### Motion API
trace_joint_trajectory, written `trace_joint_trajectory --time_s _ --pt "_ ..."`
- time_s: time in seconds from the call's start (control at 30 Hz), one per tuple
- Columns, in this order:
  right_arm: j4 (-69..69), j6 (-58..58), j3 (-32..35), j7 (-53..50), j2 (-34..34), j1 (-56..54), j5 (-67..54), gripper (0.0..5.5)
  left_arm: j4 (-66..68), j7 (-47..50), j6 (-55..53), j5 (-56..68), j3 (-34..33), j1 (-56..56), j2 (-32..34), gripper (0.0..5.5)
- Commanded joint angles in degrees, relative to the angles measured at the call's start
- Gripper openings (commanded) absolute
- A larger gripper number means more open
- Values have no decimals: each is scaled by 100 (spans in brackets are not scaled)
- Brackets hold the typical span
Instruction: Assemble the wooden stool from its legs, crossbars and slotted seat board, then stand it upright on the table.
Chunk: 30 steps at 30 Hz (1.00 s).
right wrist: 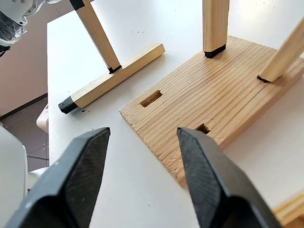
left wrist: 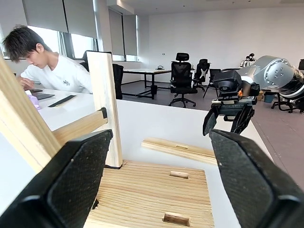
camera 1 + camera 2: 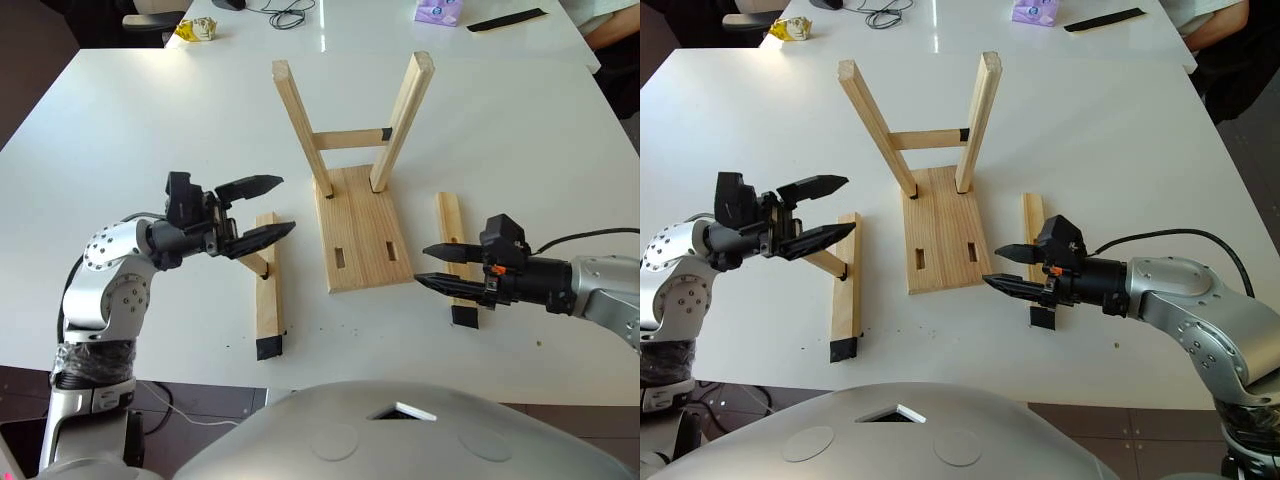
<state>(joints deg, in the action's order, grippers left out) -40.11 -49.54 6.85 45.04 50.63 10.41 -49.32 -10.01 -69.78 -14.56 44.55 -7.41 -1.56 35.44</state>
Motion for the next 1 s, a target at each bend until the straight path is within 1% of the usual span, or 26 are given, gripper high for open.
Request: trace_joint_trajectory --time_s 0.03,0.13,0.33,0.37,0.43,0.53,0.63,0.7,0.8,0.9,1.0 --pt "-119 -18 41 -85 -40 4 -59 260 -281 297 -618 282 -104 -199 136 378" --pt "-145 -7 121 -100 -55 52 -88 260 -709 641 -1175 939 -438 -579 248 378" --pt "-257 -10 325 -325 -224 159 -226 260 -1297 1579 -2157 2431 -1041 -1727 637 378" --pt "-286 -7 361 -377 -252 205 -247 260 -1443 1626 -2340 2693 -1101 -1718 751 378" --pt "-343 6 435 -464 -293 305 -292 260 -1837 1556 -2691 3004 -1153 -1333 1007 378" --pt "-420 17 528 -563 -347 426 -335 260 -2507 1277 -3096 3077 -1169 -154 1290 378" --pt "-456 36 576 -638 -400 472 -350 260 -3118 994 -3200 2708 -1039 1069 1419 378" --pt "-468 36 583 -679 -427 469 -366 260 -3278 691 -3014 2028 -830 1727 1551 378" --pt "-461 46 545 -698 -430 452 -341 260 -3130 255 -2198 537 -267 2545 1722 378" --pt "-450 60 465 -746 -478 419 -312 260 -2716 232 -1339 -663 352 2876 1619 378" --pt "-487 85 398 -775 -528 476 -271 260 -2304 250 -726 -1374 697 2962 1515 378"
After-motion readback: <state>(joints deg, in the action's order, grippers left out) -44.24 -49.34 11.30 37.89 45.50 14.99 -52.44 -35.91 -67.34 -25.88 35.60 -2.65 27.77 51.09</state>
